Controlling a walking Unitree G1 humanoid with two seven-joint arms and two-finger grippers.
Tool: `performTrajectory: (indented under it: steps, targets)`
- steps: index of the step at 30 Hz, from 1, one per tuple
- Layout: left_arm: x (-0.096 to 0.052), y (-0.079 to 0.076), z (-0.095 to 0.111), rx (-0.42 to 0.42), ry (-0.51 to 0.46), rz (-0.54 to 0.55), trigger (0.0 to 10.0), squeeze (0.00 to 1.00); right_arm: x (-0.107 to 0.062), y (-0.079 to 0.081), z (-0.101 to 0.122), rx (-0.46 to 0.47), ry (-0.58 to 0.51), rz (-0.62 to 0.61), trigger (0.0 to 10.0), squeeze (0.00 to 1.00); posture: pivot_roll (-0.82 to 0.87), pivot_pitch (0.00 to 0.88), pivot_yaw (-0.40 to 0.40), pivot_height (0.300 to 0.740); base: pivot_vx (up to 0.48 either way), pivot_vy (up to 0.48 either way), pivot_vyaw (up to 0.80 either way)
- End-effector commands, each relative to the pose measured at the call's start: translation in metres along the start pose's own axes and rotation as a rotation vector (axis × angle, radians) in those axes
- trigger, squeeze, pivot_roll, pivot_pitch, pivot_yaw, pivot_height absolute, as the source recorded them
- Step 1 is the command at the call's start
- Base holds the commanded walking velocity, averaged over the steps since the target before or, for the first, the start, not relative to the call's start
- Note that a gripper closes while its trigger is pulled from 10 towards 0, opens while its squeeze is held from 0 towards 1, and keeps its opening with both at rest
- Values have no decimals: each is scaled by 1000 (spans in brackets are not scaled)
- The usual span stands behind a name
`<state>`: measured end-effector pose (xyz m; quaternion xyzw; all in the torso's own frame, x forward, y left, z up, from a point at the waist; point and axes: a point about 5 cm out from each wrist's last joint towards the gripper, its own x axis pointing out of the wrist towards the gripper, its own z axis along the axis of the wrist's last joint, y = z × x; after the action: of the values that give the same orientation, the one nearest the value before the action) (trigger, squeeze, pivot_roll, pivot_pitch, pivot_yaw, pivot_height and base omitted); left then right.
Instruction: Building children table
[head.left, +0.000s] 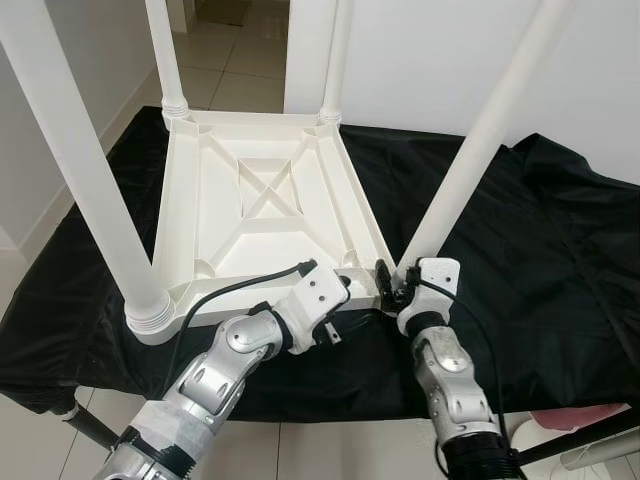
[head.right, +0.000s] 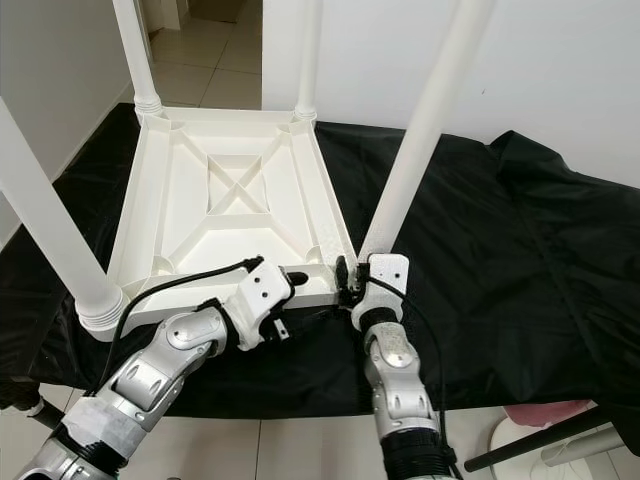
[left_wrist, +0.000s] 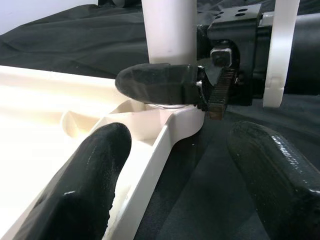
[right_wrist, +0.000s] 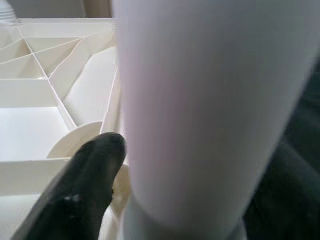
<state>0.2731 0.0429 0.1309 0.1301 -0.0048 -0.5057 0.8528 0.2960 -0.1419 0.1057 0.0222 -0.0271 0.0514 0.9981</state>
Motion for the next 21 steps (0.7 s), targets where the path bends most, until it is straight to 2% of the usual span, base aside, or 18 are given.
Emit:
performTrajectory:
  steps: [1,11,17,21]
  targets:
    - [1,-1,-1,-12,7,-35,10000,0,-4,-6,-4,2,15,24,10000,0,2,0,-94,740,0,0,0]
    - [-3,-1,-2,-3,-2,-9,10000,0,-10,-18,-8,-23,-6,110,10000,0,11,0,-103,740,0,0,0]
    - [-8,-2,-7,-15,20,-27,10000,0,-6,-31,-7,-68,-23,269,10000,0,10,0,-103,740,0,0,0]
    - [-8,-3,-8,5,32,-40,10000,0,-2,-36,-4,-88,-20,319,10000,0,6,0,-100,740,0,0,0]
